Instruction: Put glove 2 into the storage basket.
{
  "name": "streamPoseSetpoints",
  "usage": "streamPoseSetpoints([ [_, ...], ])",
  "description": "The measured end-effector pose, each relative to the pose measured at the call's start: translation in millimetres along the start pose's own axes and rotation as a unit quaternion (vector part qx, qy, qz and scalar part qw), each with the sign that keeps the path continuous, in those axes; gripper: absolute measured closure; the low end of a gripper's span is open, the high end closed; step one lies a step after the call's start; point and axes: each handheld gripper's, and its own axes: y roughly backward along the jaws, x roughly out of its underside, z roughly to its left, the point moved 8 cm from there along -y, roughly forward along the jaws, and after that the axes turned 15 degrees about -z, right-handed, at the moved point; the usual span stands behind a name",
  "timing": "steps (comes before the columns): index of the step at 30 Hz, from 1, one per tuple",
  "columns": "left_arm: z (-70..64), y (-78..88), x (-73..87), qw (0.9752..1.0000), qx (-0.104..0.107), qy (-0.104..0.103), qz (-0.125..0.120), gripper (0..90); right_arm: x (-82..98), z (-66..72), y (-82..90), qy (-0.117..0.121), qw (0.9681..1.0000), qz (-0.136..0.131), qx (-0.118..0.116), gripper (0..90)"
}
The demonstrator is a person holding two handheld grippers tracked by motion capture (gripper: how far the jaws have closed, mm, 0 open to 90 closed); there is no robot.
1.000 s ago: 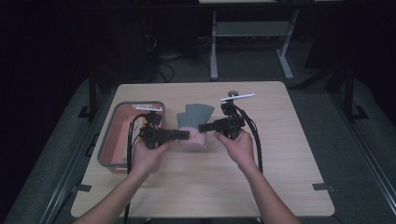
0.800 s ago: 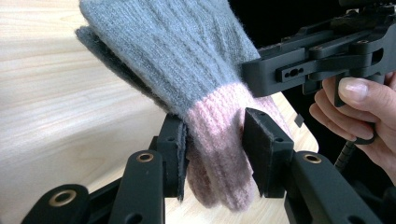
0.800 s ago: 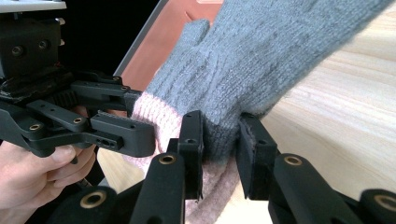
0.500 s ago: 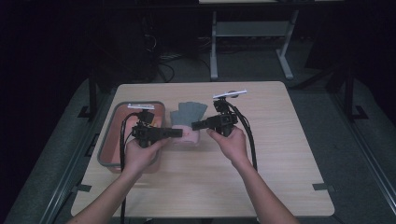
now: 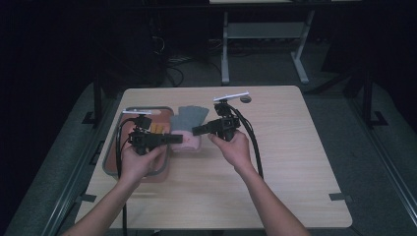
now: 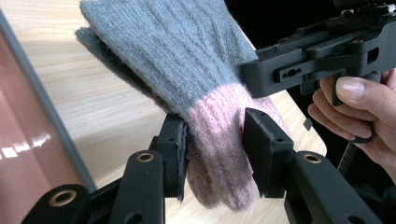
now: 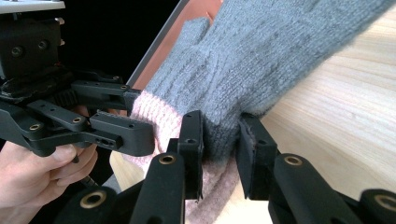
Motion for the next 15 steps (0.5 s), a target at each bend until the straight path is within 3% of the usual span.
streamPoseSetpoints([
  [15, 10.0, 15.9, -3.8, 0.9999, -0.009, 0.005, -0.007, 60.7, -3.9, 12.8, -16.8, 0.009, 0.9999, 0.01, -0.006, 73.0],
])
